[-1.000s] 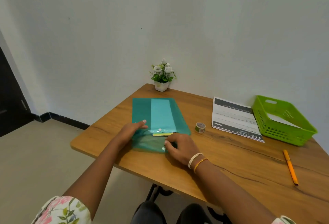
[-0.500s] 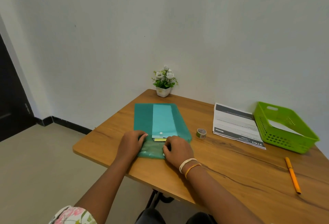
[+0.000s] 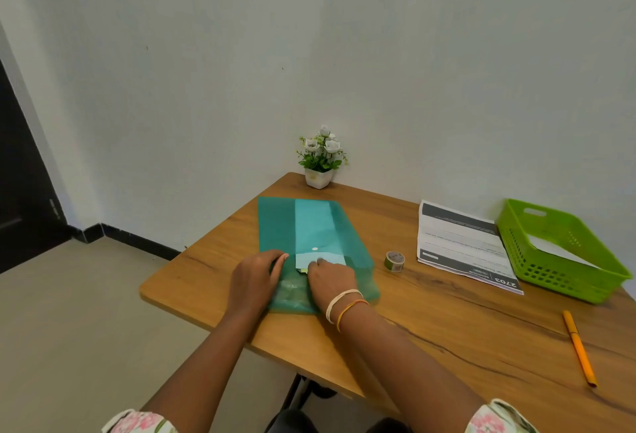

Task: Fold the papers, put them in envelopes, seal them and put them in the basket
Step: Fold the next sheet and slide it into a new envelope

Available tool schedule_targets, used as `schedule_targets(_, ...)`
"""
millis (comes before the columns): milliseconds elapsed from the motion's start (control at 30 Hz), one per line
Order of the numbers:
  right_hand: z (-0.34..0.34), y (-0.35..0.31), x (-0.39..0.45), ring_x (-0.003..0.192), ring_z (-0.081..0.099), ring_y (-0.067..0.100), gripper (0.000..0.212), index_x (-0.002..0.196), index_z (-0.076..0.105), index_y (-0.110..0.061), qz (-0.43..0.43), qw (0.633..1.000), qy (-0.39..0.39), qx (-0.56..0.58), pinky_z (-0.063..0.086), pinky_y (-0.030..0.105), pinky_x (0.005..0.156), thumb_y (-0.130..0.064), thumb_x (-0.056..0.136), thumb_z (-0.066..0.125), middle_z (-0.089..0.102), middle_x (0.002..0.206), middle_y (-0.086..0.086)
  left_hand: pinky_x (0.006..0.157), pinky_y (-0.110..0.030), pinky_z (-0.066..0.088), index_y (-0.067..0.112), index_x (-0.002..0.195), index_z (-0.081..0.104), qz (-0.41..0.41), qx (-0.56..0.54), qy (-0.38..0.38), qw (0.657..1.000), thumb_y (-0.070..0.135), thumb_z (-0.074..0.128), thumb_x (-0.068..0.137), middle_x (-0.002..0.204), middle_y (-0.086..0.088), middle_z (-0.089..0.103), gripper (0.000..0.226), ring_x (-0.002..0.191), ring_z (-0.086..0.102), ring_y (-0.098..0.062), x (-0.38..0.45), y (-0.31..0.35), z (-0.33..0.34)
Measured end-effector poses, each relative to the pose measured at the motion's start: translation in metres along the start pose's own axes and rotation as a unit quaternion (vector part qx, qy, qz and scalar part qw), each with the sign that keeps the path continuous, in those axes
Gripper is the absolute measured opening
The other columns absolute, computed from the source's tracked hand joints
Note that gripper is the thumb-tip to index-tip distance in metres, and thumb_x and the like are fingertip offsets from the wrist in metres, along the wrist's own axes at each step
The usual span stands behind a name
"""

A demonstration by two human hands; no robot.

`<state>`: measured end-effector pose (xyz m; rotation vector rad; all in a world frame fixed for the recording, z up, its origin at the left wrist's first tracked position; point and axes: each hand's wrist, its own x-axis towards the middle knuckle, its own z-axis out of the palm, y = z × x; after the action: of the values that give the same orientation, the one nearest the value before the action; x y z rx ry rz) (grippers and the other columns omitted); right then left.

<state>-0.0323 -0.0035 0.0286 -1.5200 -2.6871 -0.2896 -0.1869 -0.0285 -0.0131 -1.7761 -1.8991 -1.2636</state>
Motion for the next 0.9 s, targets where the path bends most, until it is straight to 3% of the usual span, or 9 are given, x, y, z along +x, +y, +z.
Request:
schedule_targets(67,-0.001,-0.002,-0.005,0.097,0.064,0.035,0.024,0.108,0.06,-0.005,0.001,0.999,0.036,0.029,0.047,0.038,0.071,-0.003,0.094,0.04,0.064,0.107,0.014,0.053,-0.029,0.047,0.017,0.087,0.073,-0.002,0.003,-0.008,1.0,0.022,0.069,0.088,0.079,-0.001,0.073,0.007,0.066,0.066,-0.021,0.0,-0.001,0.002)
schedule_targets(133,-0.005,-0.003,-0.012,0.068,0.067,0.032,0.005,0.079,0.065,-0.009,0.006,0.997,0.068,0.044,0.046,0.032,0.051,-0.005,0.076,0.064,0.067,0.075,0.011,0.055,-0.029,0.048,0.018,0.089,0.073,-0.009,0.004,-0.027,1.0,0.026,0.066,0.09,0.081,0.0,0.073,0.01,0.068,0.066,-0.02,-0.001,-0.002,0.004)
schedule_targets(167,-0.001,-0.001,-0.013,0.055,0.065,0.028,0.011,0.068,0.064,-0.012,0.013,0.995,0.087,0.037,0.042,0.028,0.043,-0.007,0.066,0.073,0.064,0.063,0.007,0.056,-0.029,0.05,0.019,0.091,0.073,-0.014,0.002,-0.038,0.999,0.027,0.064,0.091,0.083,0.0,0.073,0.012,0.07,0.066,-0.019,-0.001,-0.001,0.005)
schedule_targets(333,0.01,0.013,-0.02,0.087,0.062,0.024,0.014,0.09,0.064,-0.018,0.076,0.964,0.164,0.194,0.047,0.033,0.066,-0.027,0.09,0.053,0.067,0.091,0.003,0.062,-0.034,0.053,0.024,0.091,0.072,-0.049,-0.009,-0.082,0.995,0.032,0.06,0.092,0.086,0.003,0.072,0.015,0.077,0.065,-0.017,0.001,-0.005,0.006)
schedule_targets(567,-0.033,0.045,-0.036,0.075,0.051,0.015,0.009,0.083,0.064,-0.016,0.033,0.866,0.397,0.302,0.047,0.033,0.064,-0.022,0.077,0.067,0.062,0.079,-0.002,0.067,-0.033,0.048,0.025,0.091,0.072,-0.114,-0.114,-0.103,0.982,0.039,0.043,0.099,0.082,0.004,0.071,0.033,0.076,0.063,-0.015,0.007,-0.005,0.003)
schedule_targets(667,-0.057,0.063,-0.032,0.072,0.051,0.022,0.009,0.077,0.064,-0.011,0.066,0.813,0.499,0.293,0.042,0.033,0.063,-0.016,0.071,0.068,0.061,0.073,0.002,0.09,-0.043,0.045,0.027,0.096,0.073,-0.127,-0.13,-0.129,0.975,0.062,0.026,0.093,0.083,0.007,0.07,0.059,0.078,0.061,-0.01,0.004,-0.007,0.001)
schedule_targets(733,-0.068,0.074,-0.031,0.071,0.049,0.023,0.009,0.076,0.062,-0.01,0.096,0.785,0.528,0.309,0.044,0.036,0.061,-0.016,0.071,0.066,0.055,0.071,-0.001,0.106,-0.05,0.031,0.027,0.099,0.072,-0.116,-0.109,-0.146,0.976,0.071,0.024,0.084,0.091,0.008,0.071,0.067,0.084,0.06,-0.009,0.0,-0.006,-0.002)
schedule_targets(800,-0.079,0.085,-0.032,0.072,0.05,0.024,0.009,0.078,0.061,-0.009,0.119,0.753,0.545,0.348,0.046,0.039,0.06,-0.014,0.071,0.065,0.046,0.073,-0.009,0.112,-0.051,0.022,0.029,0.106,0.068,-0.115,-0.074,-0.157,0.978,0.073,0.031,0.083,0.102,0.008,0.069,0.062,0.094,0.059,-0.011,0.001,0.001,-0.006)
schedule_targets(900,-0.09,0.097,-0.035,0.074,0.05,0.027,0.009,0.082,0.059,-0.011,0.148,0.71,0.564,0.395,0.045,0.036,0.061,-0.013,0.074,0.062,0.041,0.075,-0.019,0.106,-0.051,0.032,0.03,0.116,0.062,-0.124,-0.079,-0.127,0.981,0.055,0.048,0.093,0.107,0.005,0.069,0.037,0.101,0.06,-0.017,0.004,0.0,-0.007)
